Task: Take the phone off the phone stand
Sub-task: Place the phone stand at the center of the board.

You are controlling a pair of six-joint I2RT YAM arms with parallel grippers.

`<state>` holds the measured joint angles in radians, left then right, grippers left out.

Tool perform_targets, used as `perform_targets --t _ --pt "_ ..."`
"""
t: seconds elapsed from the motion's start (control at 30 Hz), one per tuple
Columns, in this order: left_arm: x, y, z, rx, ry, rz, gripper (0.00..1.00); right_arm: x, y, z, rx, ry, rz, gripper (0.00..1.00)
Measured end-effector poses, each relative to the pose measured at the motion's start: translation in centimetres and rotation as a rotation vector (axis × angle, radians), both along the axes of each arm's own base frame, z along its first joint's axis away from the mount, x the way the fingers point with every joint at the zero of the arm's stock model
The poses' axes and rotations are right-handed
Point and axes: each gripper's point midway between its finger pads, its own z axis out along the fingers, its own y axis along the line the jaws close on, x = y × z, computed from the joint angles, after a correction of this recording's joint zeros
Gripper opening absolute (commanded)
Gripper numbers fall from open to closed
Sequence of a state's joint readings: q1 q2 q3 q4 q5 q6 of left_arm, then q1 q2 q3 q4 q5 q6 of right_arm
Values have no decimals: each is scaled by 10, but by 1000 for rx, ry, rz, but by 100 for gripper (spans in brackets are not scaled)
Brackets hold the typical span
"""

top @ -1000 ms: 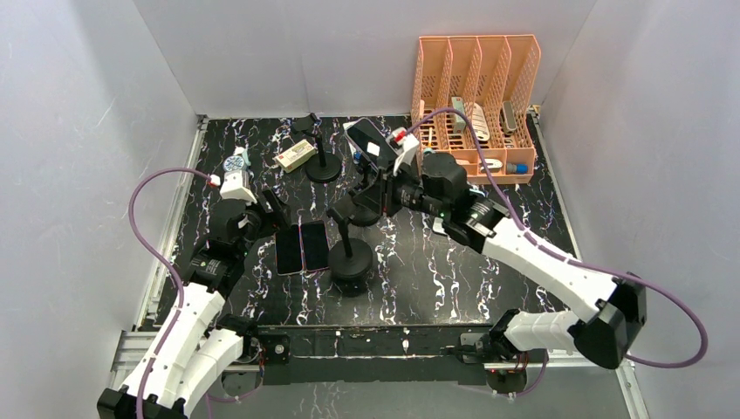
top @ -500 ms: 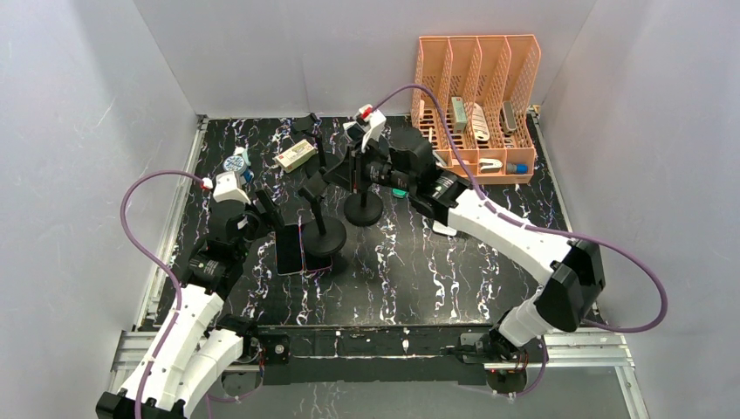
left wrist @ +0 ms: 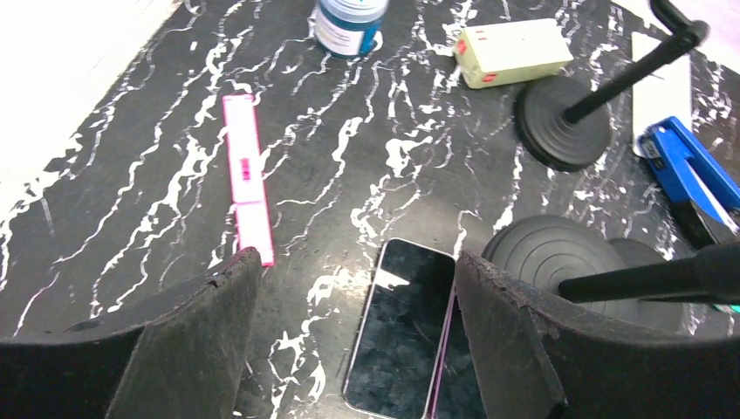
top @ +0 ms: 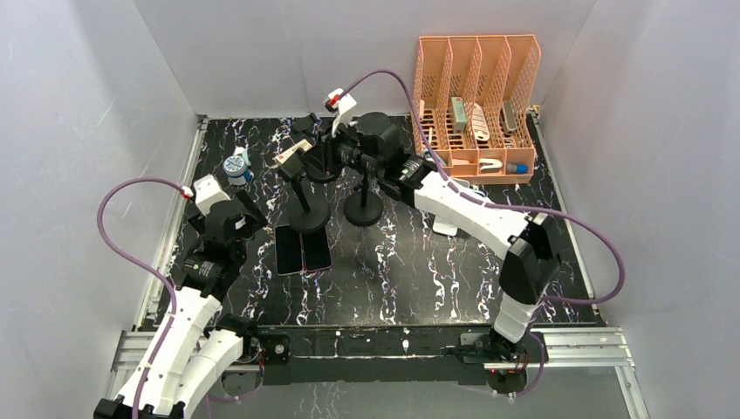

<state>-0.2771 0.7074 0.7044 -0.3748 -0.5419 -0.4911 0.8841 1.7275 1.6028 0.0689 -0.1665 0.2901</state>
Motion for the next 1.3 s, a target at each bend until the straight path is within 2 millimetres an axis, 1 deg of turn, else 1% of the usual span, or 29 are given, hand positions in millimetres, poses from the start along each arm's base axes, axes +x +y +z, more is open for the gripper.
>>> perform_targets --t 0.1,0.2,0.53,0.73,0.83,0.93,1.1,1.3 --pt "-4 9 -1 17 4 50 79 11 10 -1 -1 -23 -9 1" --pt "-7 14 -1 24 8 76 79 23 21 -6 -9 -37 -18 1" --pt "-10 16 -2 42 17 92 79 57 49 -40 -23 -37 -66 1" --pt "-10 17 0 43 10 93 79 78 61 -51 -16 -40 -95 1" --pt "-10 16 0 43 10 90 79 91 63 -54 -3 -33 -112 1" --pt "-10 15 0 44 9 88 79 104 61 -58 3 -20 -132 1" --pt "-10 14 0 44 10 85 79 118 58 -50 28 -38 -159 1" --pt "-10 14 0 44 11 85 79 121 58 -46 43 -47 -163 1"
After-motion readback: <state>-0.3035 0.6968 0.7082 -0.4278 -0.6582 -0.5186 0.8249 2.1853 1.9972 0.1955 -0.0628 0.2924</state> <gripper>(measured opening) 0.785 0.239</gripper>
